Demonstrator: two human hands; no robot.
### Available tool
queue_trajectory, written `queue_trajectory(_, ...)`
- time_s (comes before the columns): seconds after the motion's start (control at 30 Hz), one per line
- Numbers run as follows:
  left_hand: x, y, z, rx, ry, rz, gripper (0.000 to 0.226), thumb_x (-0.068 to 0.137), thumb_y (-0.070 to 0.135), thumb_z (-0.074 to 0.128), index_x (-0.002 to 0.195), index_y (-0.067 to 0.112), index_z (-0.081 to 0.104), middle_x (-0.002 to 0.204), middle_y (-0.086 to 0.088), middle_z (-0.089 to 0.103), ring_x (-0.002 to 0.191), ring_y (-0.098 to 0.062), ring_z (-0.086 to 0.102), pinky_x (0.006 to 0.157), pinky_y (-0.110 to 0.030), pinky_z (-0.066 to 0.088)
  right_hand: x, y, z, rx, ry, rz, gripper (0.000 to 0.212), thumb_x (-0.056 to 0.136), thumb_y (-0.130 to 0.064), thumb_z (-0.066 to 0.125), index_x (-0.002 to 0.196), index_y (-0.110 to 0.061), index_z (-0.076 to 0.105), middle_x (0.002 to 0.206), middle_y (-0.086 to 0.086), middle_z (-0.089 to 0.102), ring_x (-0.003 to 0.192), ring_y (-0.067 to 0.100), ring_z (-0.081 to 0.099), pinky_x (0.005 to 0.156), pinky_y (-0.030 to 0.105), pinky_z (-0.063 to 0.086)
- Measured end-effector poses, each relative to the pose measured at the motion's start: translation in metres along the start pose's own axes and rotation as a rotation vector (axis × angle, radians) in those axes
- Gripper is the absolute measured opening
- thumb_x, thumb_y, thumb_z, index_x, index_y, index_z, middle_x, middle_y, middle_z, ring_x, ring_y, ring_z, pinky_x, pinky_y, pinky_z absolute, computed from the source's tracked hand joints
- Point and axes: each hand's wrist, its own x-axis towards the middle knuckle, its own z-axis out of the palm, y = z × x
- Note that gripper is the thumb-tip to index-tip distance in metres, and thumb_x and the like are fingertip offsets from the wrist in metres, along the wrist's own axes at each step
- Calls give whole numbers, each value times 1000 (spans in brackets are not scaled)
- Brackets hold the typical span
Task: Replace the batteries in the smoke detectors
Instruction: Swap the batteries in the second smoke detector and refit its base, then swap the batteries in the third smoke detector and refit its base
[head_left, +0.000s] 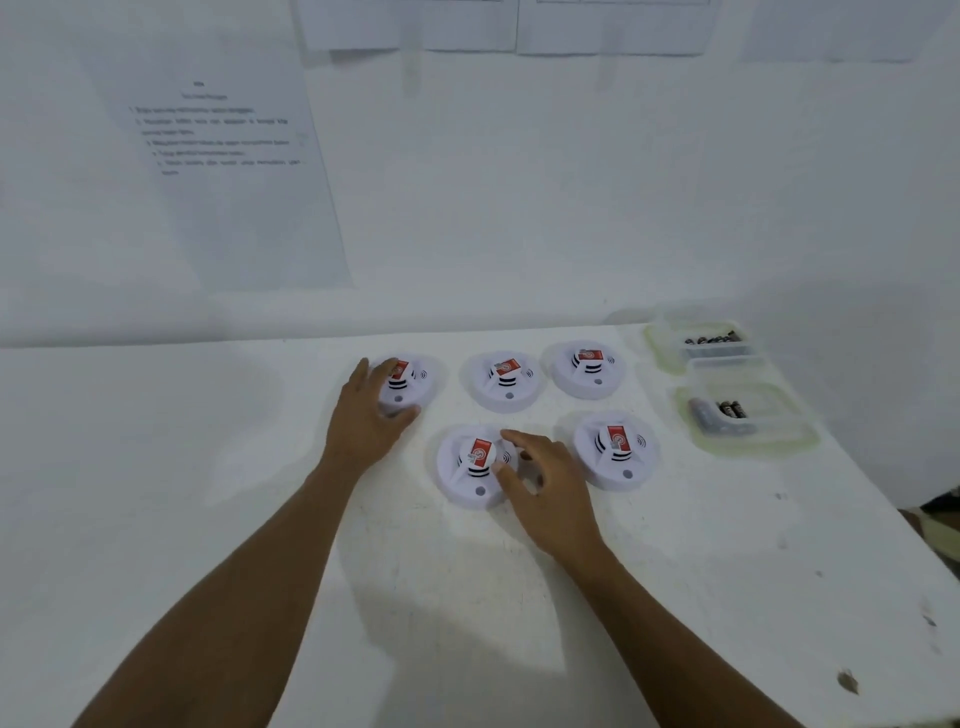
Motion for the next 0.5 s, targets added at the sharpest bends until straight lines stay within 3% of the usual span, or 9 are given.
queue_trajectory(0.1,-5,4,-3,-69,55,86,71,69,49,73,130,16,54,127,-6,53,119,-24,47,101,-32,37,3,0,0,62,-12,32,34,92,-36,63,125,-33,57,115,-33,53,109,0,55,93,28,50)
queue_trajectory(0.2,-15,18,-8,-175,136,118,68,67,35,84,126,17,57,120,-1,53,113,-12,47,96,-24,43,14,-7,-4,82,-24,6,36,92,-31,60,128,-28,57,119,-20,58,111,5,54,93,32,51)
queue_trajectory(0.3,-21,42,-16,-262,162,127,74,64,47,79,130,26,53,123,6,55,113,-1,49,92,-9,40,39,-21,-13,-20,-66,-165,45,88,-21,67,132,-24,56,129,-10,58,118,9,52,96,27,47)
queue_trajectory(0.4,-23,68,-21,-341,101,142,84,66,47,81,138,29,43,120,9,62,109,0,58,90,-15,47,69,-41,-21,-170,-106,-381,52,83,-15,73,132,-17,56,133,0,59,122,16,52,100,22,41)
queue_trajectory(0.5,-27,86,-18,-391,103,118,87,66,46,80,140,26,37,106,13,65,98,5,62,84,-12,49,82,-53,-30,-226,-88,-461,46,85,-17,73,129,-13,60,124,5,66,111,21,61,93,20,41)
